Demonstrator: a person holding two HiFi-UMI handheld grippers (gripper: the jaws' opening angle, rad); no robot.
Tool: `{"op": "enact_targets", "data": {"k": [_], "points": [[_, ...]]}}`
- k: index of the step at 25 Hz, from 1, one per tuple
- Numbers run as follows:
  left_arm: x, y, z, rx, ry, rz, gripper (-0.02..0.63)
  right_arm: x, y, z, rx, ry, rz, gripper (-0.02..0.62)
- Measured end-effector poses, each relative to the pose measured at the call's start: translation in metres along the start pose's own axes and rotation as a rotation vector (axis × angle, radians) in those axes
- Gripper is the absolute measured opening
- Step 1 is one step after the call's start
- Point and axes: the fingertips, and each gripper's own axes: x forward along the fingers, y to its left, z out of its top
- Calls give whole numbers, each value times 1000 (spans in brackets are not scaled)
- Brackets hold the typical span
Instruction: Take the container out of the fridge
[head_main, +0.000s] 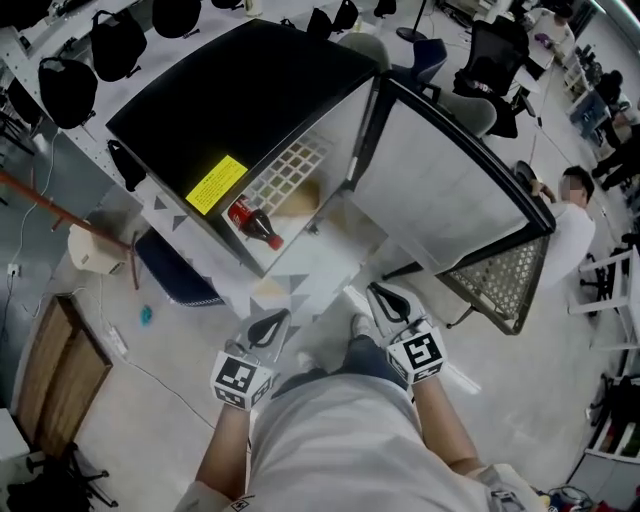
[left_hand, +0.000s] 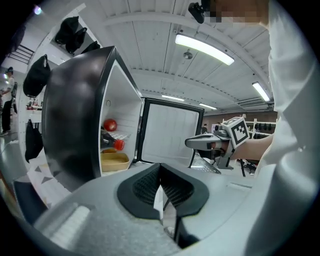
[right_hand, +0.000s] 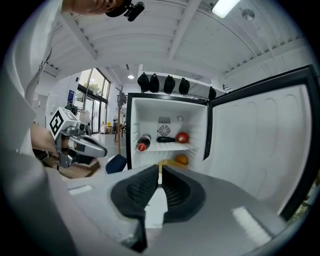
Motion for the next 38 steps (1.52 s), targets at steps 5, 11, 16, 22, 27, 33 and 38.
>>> {"op": "enact_targets", "data": {"k": [5, 11, 16, 22, 27, 33, 38], "points": [[3, 12, 4, -19, -9, 82, 9, 24, -9, 5, -29, 0, 75, 21], [14, 23, 9, -55, -10, 195, 9, 59, -31, 6, -62, 18, 179, 21], [17, 30, 13, -83, -14, 306, 9, 91, -44, 2, -106, 38, 278, 21], [12, 32, 12, -129, -23, 460, 9, 130, -50, -7, -185, 72, 392, 21], [4, 26, 1, -183, -22, 594, 9, 170, -53, -19, -239, 103, 459, 21], [-16, 14, -10, -242, -15, 733, 9, 210, -45, -32, -308, 131, 526, 38], [-34, 1, -20, -284, 2, 830, 9, 240, -41, -47, -356, 160, 551, 48]]}}
